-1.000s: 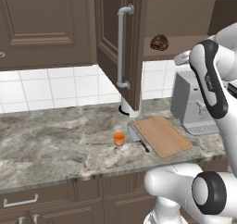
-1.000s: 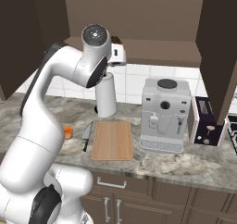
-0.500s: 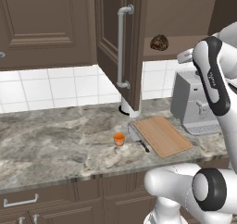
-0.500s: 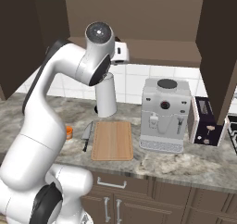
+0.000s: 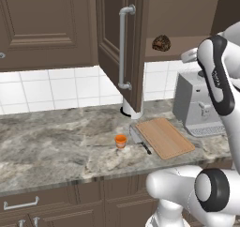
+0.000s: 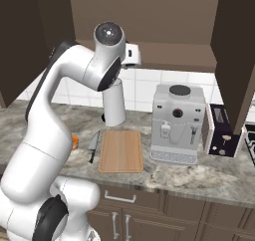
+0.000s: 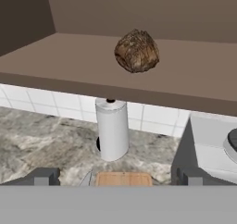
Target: Pick the bread, place it on the cutting board, pick the jam, place it on the counter, and close the cabinet.
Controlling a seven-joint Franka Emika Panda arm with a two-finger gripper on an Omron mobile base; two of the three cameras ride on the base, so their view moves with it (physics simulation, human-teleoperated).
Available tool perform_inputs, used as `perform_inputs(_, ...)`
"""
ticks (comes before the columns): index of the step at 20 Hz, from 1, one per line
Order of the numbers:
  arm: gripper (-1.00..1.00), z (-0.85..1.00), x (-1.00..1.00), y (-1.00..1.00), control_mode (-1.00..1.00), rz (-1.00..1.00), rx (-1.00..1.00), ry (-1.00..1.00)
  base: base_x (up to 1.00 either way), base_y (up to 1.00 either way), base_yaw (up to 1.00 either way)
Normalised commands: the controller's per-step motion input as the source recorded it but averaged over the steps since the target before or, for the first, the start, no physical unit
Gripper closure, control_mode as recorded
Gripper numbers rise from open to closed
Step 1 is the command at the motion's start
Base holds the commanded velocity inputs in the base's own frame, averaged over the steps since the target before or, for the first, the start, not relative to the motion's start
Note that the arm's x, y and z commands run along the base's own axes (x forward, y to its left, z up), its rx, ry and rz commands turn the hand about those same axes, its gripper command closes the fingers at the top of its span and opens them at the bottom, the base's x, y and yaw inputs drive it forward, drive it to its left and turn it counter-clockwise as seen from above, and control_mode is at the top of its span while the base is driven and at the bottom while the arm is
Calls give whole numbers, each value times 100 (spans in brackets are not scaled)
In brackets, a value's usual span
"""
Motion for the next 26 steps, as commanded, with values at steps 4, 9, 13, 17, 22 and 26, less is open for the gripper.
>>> perform_inputs(4, -100, 7, 3, -6, -100, 0, 0, 0, 0, 0, 0)
perform_inputs(9, -100, 7, 7, -4, -100, 0, 0, 0, 0, 0, 0)
perform_inputs(13, -100, 12, 6, -3, -100, 0, 0, 0, 0, 0, 0)
perform_inputs(17, -100, 9, 7, -4, -100, 0, 0, 0, 0, 0, 0)
perform_inputs(22, -100, 3, 12, -3, -100, 0, 0, 0, 0, 0, 0)
perform_inputs(26, -100, 0, 15, -1, -100, 0, 0, 0, 0, 0, 0)
